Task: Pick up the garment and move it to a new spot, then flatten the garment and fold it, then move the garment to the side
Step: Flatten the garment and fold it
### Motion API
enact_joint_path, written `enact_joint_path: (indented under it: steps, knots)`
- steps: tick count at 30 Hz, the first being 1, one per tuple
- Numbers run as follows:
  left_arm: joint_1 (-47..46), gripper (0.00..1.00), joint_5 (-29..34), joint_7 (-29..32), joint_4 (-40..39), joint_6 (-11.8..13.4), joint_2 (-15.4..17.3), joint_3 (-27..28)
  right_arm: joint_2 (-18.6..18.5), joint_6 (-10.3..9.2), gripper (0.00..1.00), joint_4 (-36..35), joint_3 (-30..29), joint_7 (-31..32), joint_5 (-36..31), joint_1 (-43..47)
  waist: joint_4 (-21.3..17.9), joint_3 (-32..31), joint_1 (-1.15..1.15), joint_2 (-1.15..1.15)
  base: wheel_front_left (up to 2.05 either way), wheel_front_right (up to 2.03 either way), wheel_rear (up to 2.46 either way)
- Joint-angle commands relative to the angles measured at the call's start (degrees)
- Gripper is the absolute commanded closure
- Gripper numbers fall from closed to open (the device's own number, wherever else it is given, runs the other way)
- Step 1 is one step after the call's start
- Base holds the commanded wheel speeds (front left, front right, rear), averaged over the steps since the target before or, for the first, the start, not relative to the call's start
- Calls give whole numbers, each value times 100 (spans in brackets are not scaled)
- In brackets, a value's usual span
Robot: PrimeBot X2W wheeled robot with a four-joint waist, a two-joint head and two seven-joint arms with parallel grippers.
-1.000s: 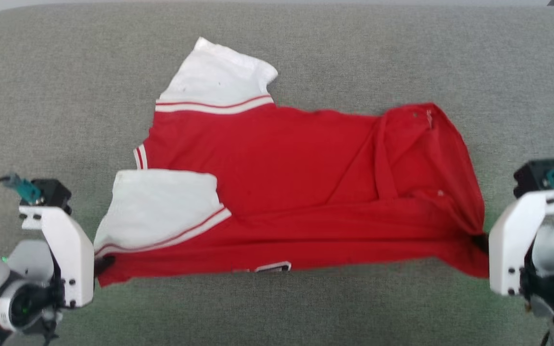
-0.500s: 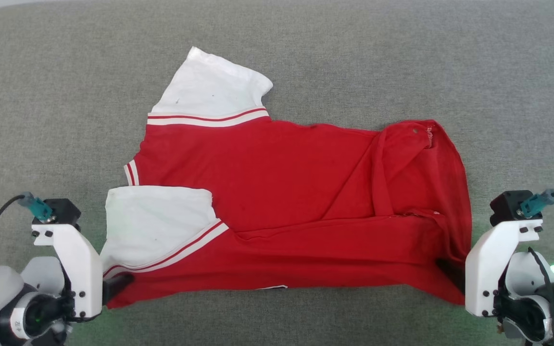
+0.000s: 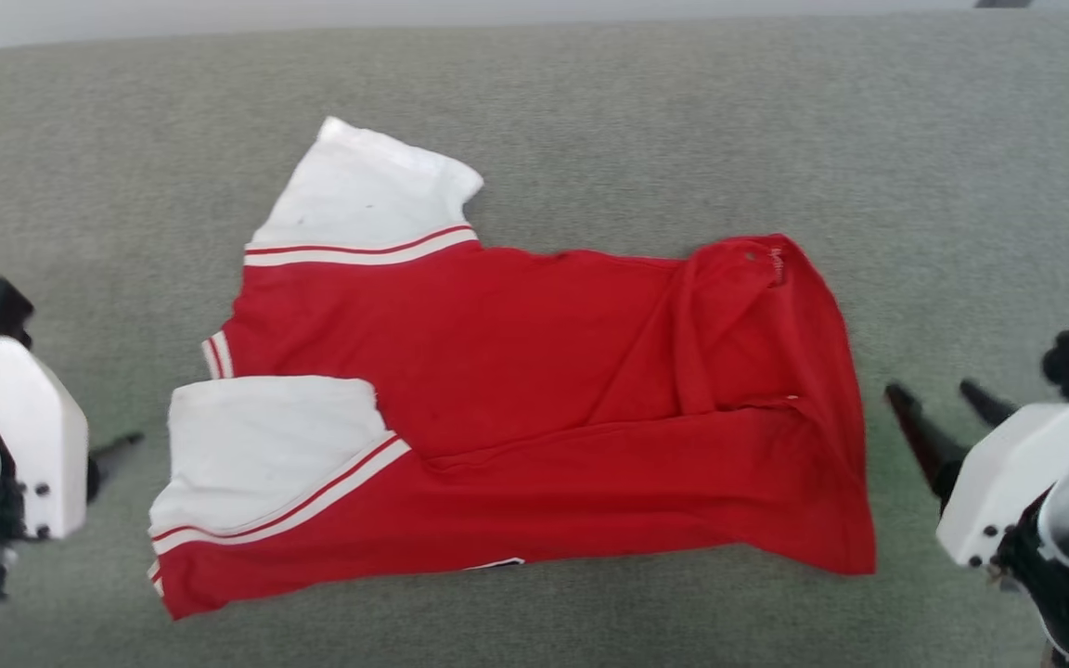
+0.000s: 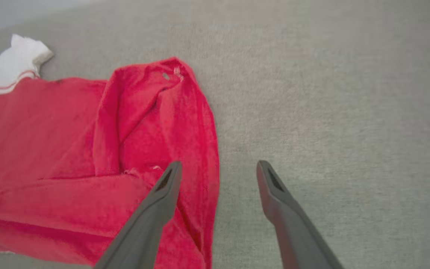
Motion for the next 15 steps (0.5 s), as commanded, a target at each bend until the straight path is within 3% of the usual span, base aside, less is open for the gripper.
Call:
enact_joint_path:
  steps: [1,7,15]
  knots:
    - [-117,0,65,28,16,-40,3,26,18,-3,0,-47,-15,-212,-33,-72,-116,4,0,0,0,0,0]
    - [-684,0,340,135,542,-329,-191,153,31,-3,0,-98,65,-1703,-75,-308,-532,69,0,0,0,0,0]
    - [-1505,0,825,32,1752,-1060,-663,226,27,-3,0,149,683,-3282,-11,-473,-1157,258,0,0,0,0,0]
